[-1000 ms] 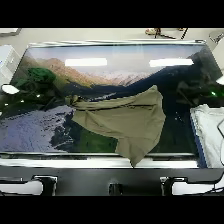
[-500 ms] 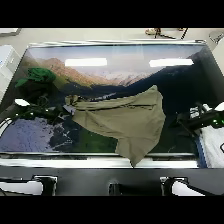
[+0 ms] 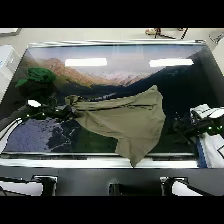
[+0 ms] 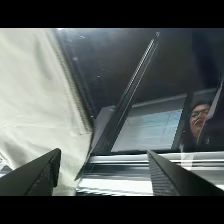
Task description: Fold the clothes and pants, and hang the long-sleeved shirts on hangers.
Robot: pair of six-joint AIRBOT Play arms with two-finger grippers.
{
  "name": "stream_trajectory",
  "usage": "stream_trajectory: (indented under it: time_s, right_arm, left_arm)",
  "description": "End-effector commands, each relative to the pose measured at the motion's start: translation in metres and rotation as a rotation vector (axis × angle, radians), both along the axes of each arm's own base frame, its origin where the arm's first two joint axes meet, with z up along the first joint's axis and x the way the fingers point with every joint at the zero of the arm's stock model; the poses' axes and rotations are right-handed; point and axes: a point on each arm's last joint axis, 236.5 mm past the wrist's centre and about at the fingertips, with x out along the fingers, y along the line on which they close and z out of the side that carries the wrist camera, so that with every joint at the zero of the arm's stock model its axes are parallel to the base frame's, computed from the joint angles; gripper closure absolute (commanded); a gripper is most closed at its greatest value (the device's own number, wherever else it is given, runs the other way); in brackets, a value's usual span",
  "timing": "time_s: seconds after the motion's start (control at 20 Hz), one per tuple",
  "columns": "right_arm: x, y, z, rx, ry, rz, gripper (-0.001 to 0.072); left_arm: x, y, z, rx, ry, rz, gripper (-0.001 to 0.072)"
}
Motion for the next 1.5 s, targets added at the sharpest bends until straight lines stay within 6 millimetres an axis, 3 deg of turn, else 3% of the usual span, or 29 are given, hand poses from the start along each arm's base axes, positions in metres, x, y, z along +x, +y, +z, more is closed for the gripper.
stream_trajectory:
  time_s: [0.0,0.2,0.3,0.35,0.4,0.45,0.5,0.6,0.7,0.75,0.8,0.85,0.9,0.95,1.0,1.05,1.1,1.15,1.25,1.35,1.45]
  right_arm:
    - [-0.010,0.015,-0.014,0.048,0.021,-0.038,0.0079]
    - [-0.010,0.058,-0.033,0.053,-0.019,0.050,0.0082]
    - [0.006,0.078,-0.041,0.001,-0.077,0.082,0.0087]
    - [0.017,0.089,-0.041,0.000,-0.117,0.072,0.0161]
    - [0.027,0.099,-0.038,0.007,-0.154,0.066,0.0301]
    - [0.035,0.106,-0.034,0.015,-0.185,0.060,0.0535]
    - [0.044,0.108,-0.024,0.022,-0.215,0.060,0.0679]
    - [0.073,0.101,0.014,-0.007,-0.344,0.100,0.0680]
    - [0.122,0.082,0.094,-0.118,-0.599,0.142,0.0680]
    - [0.147,0.068,0.157,-0.210,-0.777,0.157,0.0680]
    - [0.165,0.055,0.236,-0.316,-0.990,0.163,0.0680]
    - [0.170,0.042,0.318,-0.431,-1.201,0.153,0.0679]
    - [0.158,0.029,0.409,-0.561,-1.422,0.121,0.0679]
    - [0.133,0.019,0.486,-0.679,-1.602,0.081,0.0679]
    - [0.099,0.012,0.548,-0.773,-1.748,0.032,0.0679]
    - [0.058,0.011,0.597,-0.835,-1.869,-0.009,0.0679]
    - [0.028,0.014,0.621,-0.850,-1.931,-0.030,0.0679]
    - [0.004,0.018,0.633,-0.828,-1.967,-0.064,0.0679]
    - [-0.024,0.022,0.637,-0.788,-1.977,-0.099,0.0679]
    - [-0.039,0.023,0.644,-0.793,-2.008,-0.110,0.0679]
    - [-0.046,0.023,0.656,-0.801,-2.057,-0.137,0.0679]
  left_arm:
    - [0.001,-0.003,0.003,-0.002,-0.005,0.001,0.0679]
    - [-0.001,-0.006,0.017,-0.010,-0.026,-0.016,0.0679]
    - [-0.003,-0.008,0.025,-0.016,-0.035,-0.028,0.0679]
    - [-0.004,-0.009,0.029,-0.019,-0.040,-0.032,0.0679]
    - [-0.004,-0.009,0.033,-0.020,-0.048,-0.038,0.0679]
    - [-0.004,-0.010,0.038,-0.020,-0.063,-0.048,0.0679]
    - [-0.003,-0.009,0.047,-0.015,-0.097,-0.063,0.0680]
    - [0.008,-0.004,0.084,0.010,-0.209,-0.072,0.0681]
    - [0.031,0.010,0.162,0.041,-0.413,-0.045,0.0681]
    - [0.041,0.019,0.221,0.066,-0.557,-0.026,0.0680]
    - [0.045,0.028,0.284,0.097,-0.709,-0.003,0.0680]
    - [0.039,0.037,0.358,0.134,-0.884,0.024,0.0680]
    - [0.023,0.042,0.427,0.169,-1.044,0.047,0.0680]
    - [-0.005,0.044,0.496,0.210,-1.212,0.066,0.0680]
    - [-0.037,0.044,0.551,0.246,-1.350,0.086,0.0680]
    - [-0.075,0.041,0.597,0.279,-1.478,0.102,0.0680]
    - [-0.109,0.034,0.627,0.299,-1.572,0.107,0.0680]
    - [-0.138,0.027,0.645,0.299,-1.630,0.114,0.0680]
    - [-0.179,0.019,0.665,0.249,-1.686,0.163,0.0680]
    - [-0.205,0.017,0.682,0.213,-1.740,0.211,0.0681]
    - [-0.218,0.018,0.693,0.204,-1.780,0.240,0.0681]
